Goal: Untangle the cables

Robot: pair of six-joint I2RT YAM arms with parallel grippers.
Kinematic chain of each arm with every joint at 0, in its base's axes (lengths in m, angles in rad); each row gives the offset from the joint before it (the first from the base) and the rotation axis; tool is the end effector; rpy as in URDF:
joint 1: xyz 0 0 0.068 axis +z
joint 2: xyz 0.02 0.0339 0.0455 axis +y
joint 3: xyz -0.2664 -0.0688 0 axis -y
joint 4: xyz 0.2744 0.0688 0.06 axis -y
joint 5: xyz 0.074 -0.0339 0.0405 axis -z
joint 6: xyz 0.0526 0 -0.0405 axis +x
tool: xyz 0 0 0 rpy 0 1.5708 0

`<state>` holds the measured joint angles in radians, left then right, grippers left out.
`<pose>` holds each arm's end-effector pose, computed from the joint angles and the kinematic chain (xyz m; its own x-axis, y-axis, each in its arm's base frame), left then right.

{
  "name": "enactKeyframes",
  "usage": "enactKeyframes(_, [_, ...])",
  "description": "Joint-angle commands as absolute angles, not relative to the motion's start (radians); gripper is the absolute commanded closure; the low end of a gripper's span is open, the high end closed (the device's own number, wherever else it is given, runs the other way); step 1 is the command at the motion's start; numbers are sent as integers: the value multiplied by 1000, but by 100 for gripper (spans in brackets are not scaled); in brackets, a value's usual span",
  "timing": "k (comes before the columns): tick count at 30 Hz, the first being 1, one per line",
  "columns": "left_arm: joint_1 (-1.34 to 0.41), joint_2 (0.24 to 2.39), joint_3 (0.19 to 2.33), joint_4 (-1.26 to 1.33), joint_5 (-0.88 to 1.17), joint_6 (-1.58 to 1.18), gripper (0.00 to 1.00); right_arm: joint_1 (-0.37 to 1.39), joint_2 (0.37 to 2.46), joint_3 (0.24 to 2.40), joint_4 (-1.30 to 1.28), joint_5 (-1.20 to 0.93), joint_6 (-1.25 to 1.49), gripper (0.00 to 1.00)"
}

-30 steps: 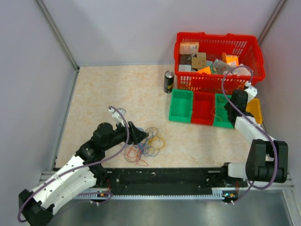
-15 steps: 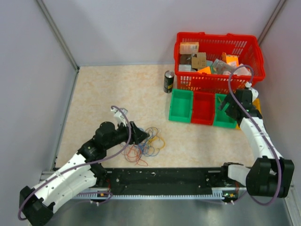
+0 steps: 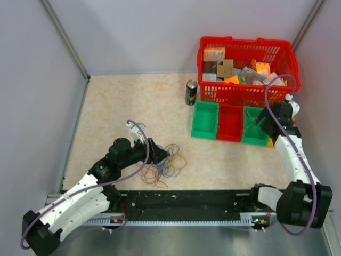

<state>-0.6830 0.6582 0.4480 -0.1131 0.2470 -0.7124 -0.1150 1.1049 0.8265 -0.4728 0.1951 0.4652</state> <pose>0.1537 -0.1417 0.2382 -0.7041 -0.2443 -0.6668 0.4381 0.5895 -0.6786 0.2695 -0.0414 0.2481 -0.4923 0.4999 -0.7126 0.5306 0.8213 0.2096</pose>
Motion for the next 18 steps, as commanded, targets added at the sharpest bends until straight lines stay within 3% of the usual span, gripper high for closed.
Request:
enactKeyframes(1, [-683, 627, 434, -67, 261, -719, 31, -193, 1150, 880, -387, 241, 514, 19])
enactKeyframes(5, [-683, 606, 437, -94, 236, -700, 32, -195, 1141, 870, -377, 115, 470, 25])
enactKeyframes(10, [-683, 613, 433, -83, 222, -681, 32, -193, 996, 821, -290, -119, 414, 23])
enactKeyframes(15, [-683, 653, 440, -66, 265, -687, 31, -195, 1020, 960, -446, 148, 454, 17])
enactKeyframes(18, [-683, 649, 439, -69, 279, -689, 30, -196, 1090, 991, -492, 198, 439, 15])
